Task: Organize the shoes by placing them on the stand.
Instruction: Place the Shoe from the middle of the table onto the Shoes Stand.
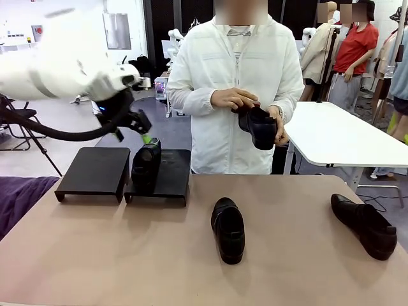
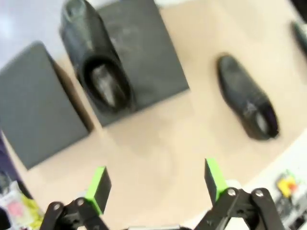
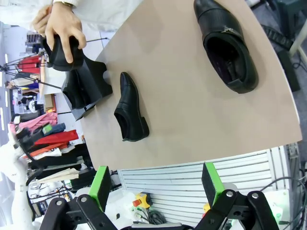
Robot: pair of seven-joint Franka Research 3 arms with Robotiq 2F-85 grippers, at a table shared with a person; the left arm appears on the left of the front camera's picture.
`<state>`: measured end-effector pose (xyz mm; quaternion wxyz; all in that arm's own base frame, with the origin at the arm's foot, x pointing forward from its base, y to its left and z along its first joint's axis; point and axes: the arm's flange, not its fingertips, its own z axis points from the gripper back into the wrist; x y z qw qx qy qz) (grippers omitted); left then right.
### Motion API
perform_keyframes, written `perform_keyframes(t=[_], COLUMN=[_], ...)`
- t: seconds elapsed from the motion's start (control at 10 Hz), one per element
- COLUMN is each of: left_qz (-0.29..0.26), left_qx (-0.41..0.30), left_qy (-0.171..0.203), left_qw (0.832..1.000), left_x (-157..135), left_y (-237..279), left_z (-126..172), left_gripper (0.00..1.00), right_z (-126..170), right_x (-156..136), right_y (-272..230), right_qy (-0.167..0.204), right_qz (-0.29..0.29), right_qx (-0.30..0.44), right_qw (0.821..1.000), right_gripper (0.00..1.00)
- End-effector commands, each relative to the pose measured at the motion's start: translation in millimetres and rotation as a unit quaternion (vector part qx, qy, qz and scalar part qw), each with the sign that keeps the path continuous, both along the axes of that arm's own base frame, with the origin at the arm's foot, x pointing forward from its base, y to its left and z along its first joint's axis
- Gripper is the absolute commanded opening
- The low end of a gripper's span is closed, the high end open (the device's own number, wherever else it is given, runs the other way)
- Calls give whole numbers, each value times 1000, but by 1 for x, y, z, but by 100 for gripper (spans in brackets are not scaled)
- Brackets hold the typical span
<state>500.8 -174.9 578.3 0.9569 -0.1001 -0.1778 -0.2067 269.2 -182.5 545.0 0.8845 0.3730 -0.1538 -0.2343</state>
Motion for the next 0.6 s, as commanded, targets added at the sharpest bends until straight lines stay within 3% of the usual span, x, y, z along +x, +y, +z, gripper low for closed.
perform_keyframes(t=[0.0, 0.1, 0.2, 0.4, 0.5], left_qz=[13, 35, 64, 183, 222], left_qx=[-31, -74, -114, -255, -287], left_qy=[128, 162, 166, 51, 25], left_qw=[991, 983, 978, 948, 931], left_x=[-14, -29, -48, -147, -181], left_y=[72, 100, 123, 200, 226], left_z=[8, -4, -13, -26, -33], left_gripper=[100, 100, 100, 100, 100], right_z=[1, 1, 1, 1, 1], right_x=[1, 1, 1, 1, 1], right_y=[-2, -2, -2, -2, -2], right_qy=[-11, -11, -11, -11, -11], right_qz=[8, 8, 8, 8, 8], right_qx=[0, 0, 0, 0, 0], right_qw=[1000, 1000, 1000, 1000, 1000], right_gripper=[100, 100, 100, 100, 100])
